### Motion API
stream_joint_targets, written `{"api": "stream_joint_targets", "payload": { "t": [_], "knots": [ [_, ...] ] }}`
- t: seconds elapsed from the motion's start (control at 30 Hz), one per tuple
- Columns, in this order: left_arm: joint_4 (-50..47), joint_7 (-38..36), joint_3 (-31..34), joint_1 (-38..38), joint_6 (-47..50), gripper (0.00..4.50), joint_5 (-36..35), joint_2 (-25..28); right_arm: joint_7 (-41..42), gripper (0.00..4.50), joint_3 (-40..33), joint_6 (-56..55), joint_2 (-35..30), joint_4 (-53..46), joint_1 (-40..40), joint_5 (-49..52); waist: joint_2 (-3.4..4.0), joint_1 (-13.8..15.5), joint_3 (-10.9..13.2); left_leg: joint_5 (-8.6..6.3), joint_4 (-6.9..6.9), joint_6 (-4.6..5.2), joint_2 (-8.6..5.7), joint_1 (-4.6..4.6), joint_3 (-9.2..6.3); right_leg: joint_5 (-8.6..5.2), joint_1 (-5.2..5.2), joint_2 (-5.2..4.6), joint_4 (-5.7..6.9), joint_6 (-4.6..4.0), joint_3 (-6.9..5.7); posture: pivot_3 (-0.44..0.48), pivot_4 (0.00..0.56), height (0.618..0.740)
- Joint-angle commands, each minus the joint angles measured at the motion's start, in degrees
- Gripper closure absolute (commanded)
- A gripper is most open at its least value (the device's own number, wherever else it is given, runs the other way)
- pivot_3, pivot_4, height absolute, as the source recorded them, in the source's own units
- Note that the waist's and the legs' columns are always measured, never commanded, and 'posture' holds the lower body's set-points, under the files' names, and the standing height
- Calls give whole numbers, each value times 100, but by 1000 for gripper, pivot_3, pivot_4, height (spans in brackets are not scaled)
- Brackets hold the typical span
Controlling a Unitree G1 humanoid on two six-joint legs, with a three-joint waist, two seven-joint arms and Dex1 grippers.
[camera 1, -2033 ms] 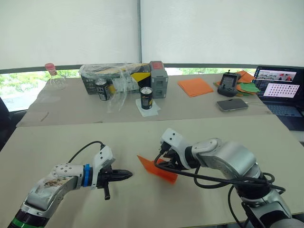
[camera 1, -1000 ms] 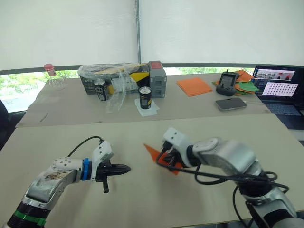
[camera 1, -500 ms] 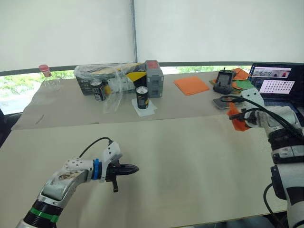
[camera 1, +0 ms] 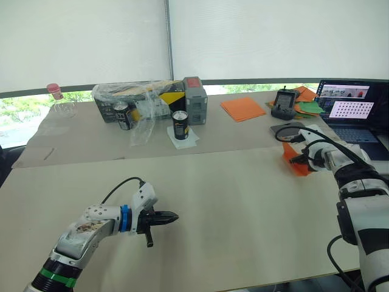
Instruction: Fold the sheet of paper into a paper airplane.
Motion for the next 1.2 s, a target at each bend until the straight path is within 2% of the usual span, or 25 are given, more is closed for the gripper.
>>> {"api": "stream_joint_targets", "payload": {
  "t": [0.03, 0.23, 0.4, 0.53, 0.6, 0.67, 0.77, 0.87, 0.9, 1.0, 1.1, 1.2],
  "knots": [
    [-109, -2, 6, -76, -134, 4500, 41, -52, -53, 3836, -149, -188, -98, 77, -112, -107, 0, -2, 0, 0, 0, 0, 0, 0, 0, 0, 0, 0, 0, 0, 0, 0, 150, 740],
    [-47, -11, 33, -121, -159, 4500, 75, -97, -65, 1856, -293, -155, -224, 29, -264, -144, 0, -9, 0, 1, 0, -3, 1, 0, 0, 0, 0, 0, 0, 0, 0, 0, 150, 740],
    [39, -56, 118, -197, -184, 4500, 30, -118, 151, 140, -284, 31, -507, -533, -589, -243, 11, -8, 0, 1, 0, -2, -1, -2, 1, 0, -4, -1, 1, 0, 1, 0, 150, 740],
    [294, 19, 306, -342, -314, 4500, 53, -160, 637, 66, -261, 247, -804, -1753, -394, -208, 11, 8, 0, 1, 0, -3, 1, -3, -3, 0, -5, 2, 0, 0, -3, 0, 150, 740],
    [412, 70, 483, -442, -365, 4500, -44, -231, 1295, 66, -410, 648, -1025, -3254, 170, 190, 11, 30, 0, 1, 0, -2, 2, -3, -4, 0, -5, 3, 1, 0, -4, 0, 150, 740],
    [457, 77, 592, -482, -340, 4500, -110, -272, 1596, 66, -554, 970, -1151, -4235, 614, 447, 12, 46, -1, -6, 8, 10, 4, -11, -11, 0, -5, 5, 4, 1, -10, 0, 150, 740],
    [345, 83, 785, -492, -304, 4500, -243, -297, 2104, 66, -1085, 1251, -1384, -6331, 1839, 1213, 12, 112, -1, -7, 14, 11, 6, -23, -18, 2, -7, 5, 7, 4, -14, 0, 150, 740],
    [190, 96, 927, -383, -243, 4500, -302, -237, 2281, 66, -2086, 1104, -1020, -8180, 3562, 2174, 10, 169, -2, -6, 30, 10, 8, -35, -25, 3, -13, 4, 10, 6, -19, 0, 150, 740],
    [146, 115, 946, -330, -263, 4500, -274, -205, 2200, 66, -2231, 990, -934, -8587, 4059, 2219, 8, 193, -4, -7, 31, 11, 9, -38, -29, 4, -10, 4, 6, 8, -19, 0, 150, 740],
    [51, 219, 985, -202, -186, 4500, -258, -156, 1866, 66, -2367, 1066, -609, -9267, 4943, 2392, 9, 217, -4, -8, 38, 14, -3, -37, -34, 10, -4, -5, 6, 17, -15, 0, 150, 740],
    [-70, 322, 981, -25, -240, 4500, -193, -125, 1679, 66, -1962, 270, -577, -9602, 5899, 1851, 10, 238, -3, -26, 66, 54, -14, -34, -29, 14, -3, -13, 1, 25, -7, 0, 150, 740],
    [-171, 380, 957, 168, -280, 4500, -141, -108, 1090, 66, -1798, 654, -107, -9695, 6252, 1939, 9, 249, -3, -28, 71, 54, -6, 7, -35, 14, 43, -6, -1, 25, -12, 0, 150, 740]
  ]
}}
